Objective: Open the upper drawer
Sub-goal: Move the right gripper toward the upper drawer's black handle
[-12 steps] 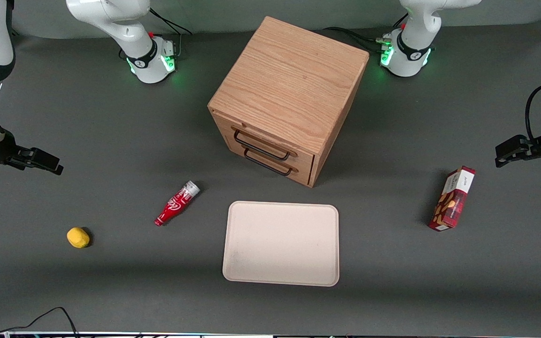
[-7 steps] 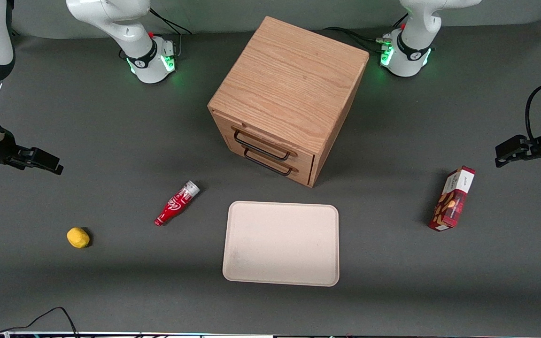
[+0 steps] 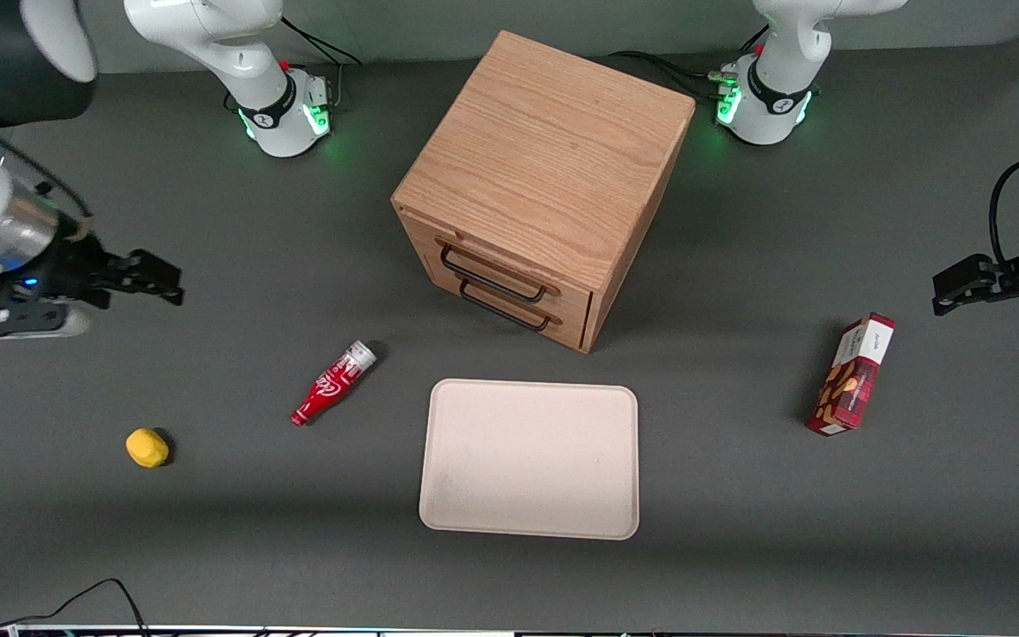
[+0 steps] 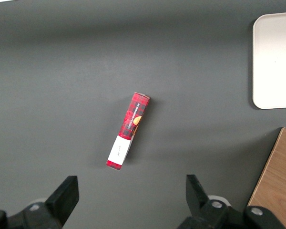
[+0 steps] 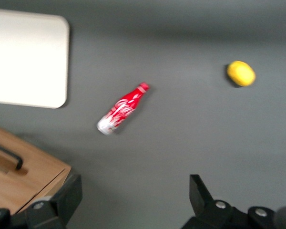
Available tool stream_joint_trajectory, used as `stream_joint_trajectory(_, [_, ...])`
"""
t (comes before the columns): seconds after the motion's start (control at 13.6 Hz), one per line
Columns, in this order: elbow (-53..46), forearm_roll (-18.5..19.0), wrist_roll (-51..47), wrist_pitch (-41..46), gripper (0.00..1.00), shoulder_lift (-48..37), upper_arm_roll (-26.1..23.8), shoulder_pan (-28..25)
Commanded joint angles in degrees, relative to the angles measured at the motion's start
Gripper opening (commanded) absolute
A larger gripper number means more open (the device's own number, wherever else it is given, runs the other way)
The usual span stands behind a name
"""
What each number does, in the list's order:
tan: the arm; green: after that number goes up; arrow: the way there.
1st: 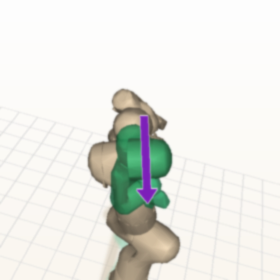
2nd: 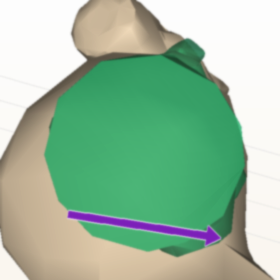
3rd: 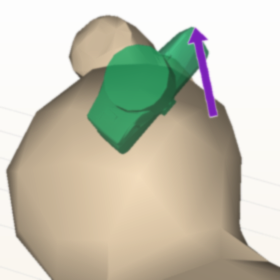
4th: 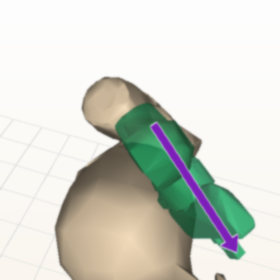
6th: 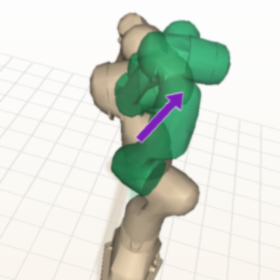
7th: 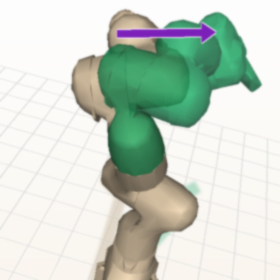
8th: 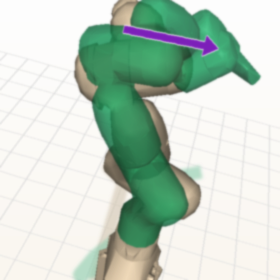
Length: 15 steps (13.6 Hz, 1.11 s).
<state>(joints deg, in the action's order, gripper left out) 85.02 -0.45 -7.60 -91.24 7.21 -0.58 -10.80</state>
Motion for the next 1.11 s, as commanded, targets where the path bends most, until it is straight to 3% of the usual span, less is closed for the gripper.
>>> stream_joint_trajectory(0.0, [-2.40, -0.17, 1.01, 1.94, 1.00, 1.41, 0.75, -6.58])
stream_joint_trajectory(0.22, [-2.49, -0.34, 3.55, 1.95, 1.00, 2.89, 0.93, -14.84])
stream_joint_trajectory(0.29, [-2.66, -2.17, 3.56, 1.42, 1.00, 3.94, 0.67, -15.73])
stream_joint_trajectory(0.44, [-4.67, -10.15, 5.04, 0.46, 1.00, 7.19, -0.04, -15.92])
stream_joint_trajectory(0.52, [-6.86, -11.58, 8.44, 0.37, 1.00, 9.12, -1.26, -15.83])
stream_joint_trajectory(1.03, [-11.54, -13.17, 23.49, -2.88, 1.00, 17.22, -5.40, -15.74])
